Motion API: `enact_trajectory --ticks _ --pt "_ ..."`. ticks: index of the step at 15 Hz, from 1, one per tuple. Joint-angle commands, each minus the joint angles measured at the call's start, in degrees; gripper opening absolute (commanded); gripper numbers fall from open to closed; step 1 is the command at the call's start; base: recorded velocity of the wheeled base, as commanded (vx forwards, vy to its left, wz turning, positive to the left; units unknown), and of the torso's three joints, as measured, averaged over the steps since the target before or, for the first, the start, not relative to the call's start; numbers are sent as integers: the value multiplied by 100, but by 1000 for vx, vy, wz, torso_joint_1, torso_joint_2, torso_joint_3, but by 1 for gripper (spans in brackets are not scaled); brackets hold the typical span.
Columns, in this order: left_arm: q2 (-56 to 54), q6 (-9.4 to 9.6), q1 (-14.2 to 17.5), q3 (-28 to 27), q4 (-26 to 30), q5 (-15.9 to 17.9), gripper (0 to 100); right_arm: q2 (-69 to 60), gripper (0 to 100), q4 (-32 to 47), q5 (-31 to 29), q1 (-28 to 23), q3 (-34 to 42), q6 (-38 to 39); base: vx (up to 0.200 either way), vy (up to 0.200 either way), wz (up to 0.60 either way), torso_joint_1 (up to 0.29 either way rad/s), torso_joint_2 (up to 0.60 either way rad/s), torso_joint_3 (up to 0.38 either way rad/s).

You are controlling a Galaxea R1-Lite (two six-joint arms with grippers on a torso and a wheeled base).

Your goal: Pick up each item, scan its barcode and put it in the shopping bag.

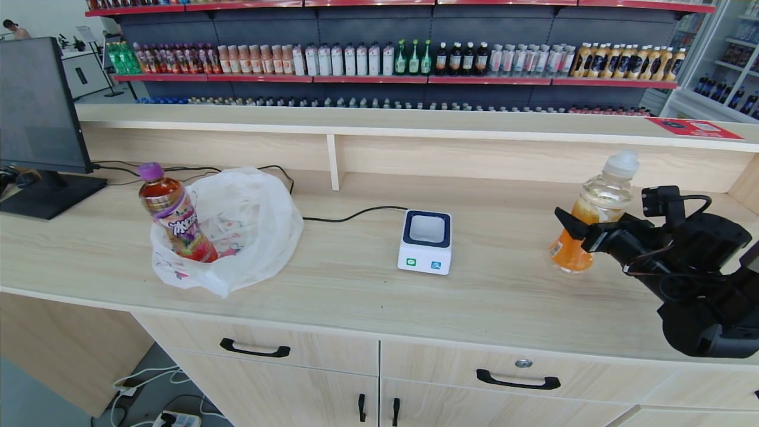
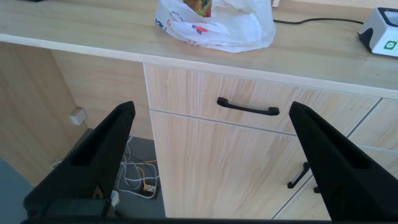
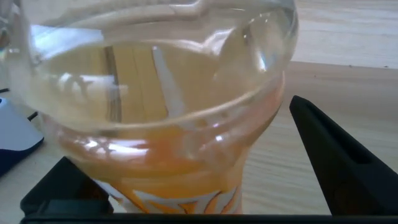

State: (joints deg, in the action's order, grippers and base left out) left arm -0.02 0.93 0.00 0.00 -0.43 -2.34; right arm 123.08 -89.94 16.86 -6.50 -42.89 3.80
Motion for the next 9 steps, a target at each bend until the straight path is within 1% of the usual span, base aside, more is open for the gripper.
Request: enact_trajectory --ticks 1,2,9 --pt "2 4 0 0 -1 -3 100 32 100 -6 2 -1 -88 -11 0 0 0 0 0 0" --pt "2 -5 0 0 -1 -3 100 41 0 -6 2 -1 -106 -20 0 0 0 0 0 0" --pt "2 -14 0 0 -1 -3 100 -29 0 -6 2 8 -115 -38 0 0 0 0 0 0"
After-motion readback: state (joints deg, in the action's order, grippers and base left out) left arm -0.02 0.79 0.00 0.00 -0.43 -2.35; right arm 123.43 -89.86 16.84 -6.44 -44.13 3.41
